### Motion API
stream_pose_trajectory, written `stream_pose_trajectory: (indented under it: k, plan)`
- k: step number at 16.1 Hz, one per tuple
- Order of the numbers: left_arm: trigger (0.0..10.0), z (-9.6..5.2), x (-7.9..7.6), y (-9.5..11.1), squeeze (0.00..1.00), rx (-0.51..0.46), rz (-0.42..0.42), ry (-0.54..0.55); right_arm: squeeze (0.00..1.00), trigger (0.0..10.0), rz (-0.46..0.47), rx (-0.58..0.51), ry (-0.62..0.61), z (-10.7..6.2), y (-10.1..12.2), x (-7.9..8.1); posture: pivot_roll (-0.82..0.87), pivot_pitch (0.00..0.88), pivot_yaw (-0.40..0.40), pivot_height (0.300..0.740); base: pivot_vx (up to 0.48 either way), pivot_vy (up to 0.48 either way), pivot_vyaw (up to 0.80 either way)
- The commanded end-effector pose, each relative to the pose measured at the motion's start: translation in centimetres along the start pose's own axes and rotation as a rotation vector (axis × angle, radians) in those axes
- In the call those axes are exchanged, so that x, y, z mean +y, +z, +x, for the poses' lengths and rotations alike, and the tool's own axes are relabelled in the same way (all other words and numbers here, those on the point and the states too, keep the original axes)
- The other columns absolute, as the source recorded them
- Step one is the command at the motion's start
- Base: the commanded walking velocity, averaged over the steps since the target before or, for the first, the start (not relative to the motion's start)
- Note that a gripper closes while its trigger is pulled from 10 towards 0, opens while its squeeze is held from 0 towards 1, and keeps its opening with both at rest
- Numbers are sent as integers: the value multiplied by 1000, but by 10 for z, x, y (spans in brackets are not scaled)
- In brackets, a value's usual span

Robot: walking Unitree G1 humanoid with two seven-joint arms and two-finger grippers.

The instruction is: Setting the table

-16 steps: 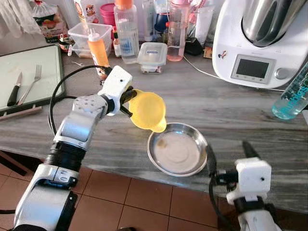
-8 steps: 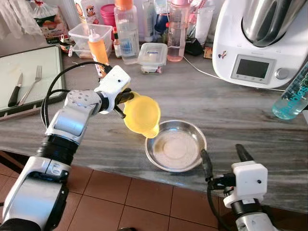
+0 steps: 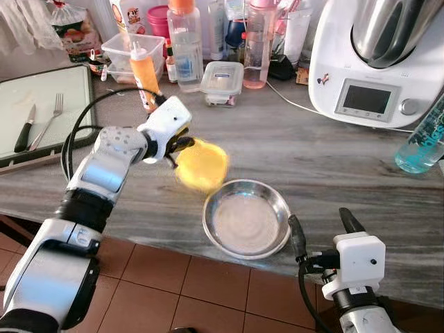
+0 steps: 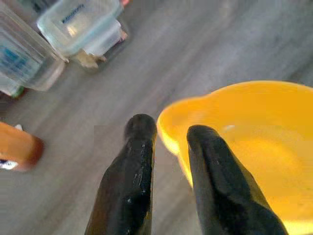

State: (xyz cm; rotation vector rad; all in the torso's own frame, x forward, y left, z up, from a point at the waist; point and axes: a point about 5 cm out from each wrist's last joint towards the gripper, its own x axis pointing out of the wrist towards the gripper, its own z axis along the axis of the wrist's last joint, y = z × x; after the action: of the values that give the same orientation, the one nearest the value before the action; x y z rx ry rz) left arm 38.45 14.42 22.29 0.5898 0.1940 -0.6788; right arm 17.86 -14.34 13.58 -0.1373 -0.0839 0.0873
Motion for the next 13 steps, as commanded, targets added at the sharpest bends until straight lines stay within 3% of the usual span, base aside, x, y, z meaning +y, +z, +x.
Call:
stream_pose_trajectory:
  k: [1,4,6,10,11,13]
  plan:
    - [10000,-2,6,6,745,-19,-1,24,0,10000,6,6,-2,-2,0,1,83,109,47,740,0,0,0]
    - [10000,-3,8,5,792,-20,3,26,0,10000,5,4,0,0,0,2,83,108,47,740,0,0,0]
    - [10000,-2,8,2,1000,-10,7,26,0,10000,5,4,1,0,0,1,87,108,45,740,0,0,0]
    - [10000,-1,12,-3,1000,-55,-53,112,0,10000,4,5,-1,1,0,2,86,108,42,740,0,0,0]
    - [10000,-2,12,-1,1000,-132,-128,179,0,10000,4,6,-2,0,0,1,89,109,38,740,0,0,0]
    - [10000,-4,11,-1,1000,-215,-201,261,0,10000,4,6,-1,0,-1,1,91,110,34,740,0,0,0]
